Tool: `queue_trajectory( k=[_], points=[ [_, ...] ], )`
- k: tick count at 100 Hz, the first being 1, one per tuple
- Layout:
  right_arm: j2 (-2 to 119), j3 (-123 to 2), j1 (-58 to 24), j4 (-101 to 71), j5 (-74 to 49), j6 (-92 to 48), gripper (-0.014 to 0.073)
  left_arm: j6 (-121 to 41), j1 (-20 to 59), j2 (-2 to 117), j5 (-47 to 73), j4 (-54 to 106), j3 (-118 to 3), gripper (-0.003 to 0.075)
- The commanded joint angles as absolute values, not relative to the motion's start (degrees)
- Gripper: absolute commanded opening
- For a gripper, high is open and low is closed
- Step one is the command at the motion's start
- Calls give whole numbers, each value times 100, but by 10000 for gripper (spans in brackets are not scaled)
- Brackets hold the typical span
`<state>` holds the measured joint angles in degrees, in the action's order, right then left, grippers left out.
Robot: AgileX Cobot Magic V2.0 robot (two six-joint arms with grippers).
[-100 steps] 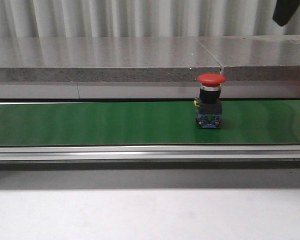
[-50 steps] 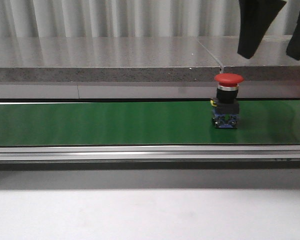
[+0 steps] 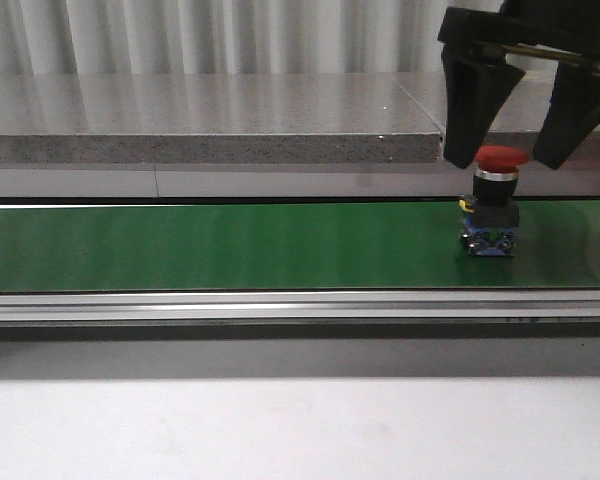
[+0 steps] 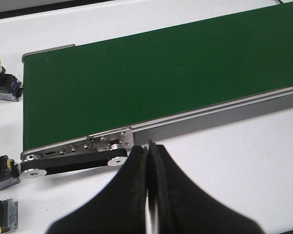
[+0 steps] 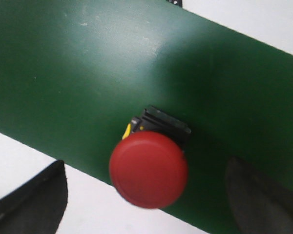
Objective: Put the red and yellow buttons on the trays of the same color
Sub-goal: 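Close the right gripper on the red button and lift it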
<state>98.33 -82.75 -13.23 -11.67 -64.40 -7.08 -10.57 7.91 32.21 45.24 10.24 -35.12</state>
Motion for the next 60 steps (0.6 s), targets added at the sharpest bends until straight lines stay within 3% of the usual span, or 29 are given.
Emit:
queue_trajectory(
  k=[1,11,26,33,40,60],
  points=[
    [9679,-8458,-1314,-1107,-6314,-811,639,-999,822,3243,4156,1112,-3680,-20],
    [9736,-8458,-1308,-892,-6323,-811,549,-999,822,3243,4156,1112,-3680,-20],
    [9785,-8458,-1308,-820,-6280,-811,267,-999,822,3243,4156,1112,-3680,-20],
    [9785,-8458,-1308,-820,-6200,-805,176,-999,822,3243,4156,1112,-3680,-20],
    [9763,-8458,-1308,-820,-6160,-805,136,-999,822,3243,4156,1112,-3680,-20],
    [9473,-8602,-1085,-785,-6184,-785,131,-999,822,3243,4156,1112,-3680,-20]
  ],
)
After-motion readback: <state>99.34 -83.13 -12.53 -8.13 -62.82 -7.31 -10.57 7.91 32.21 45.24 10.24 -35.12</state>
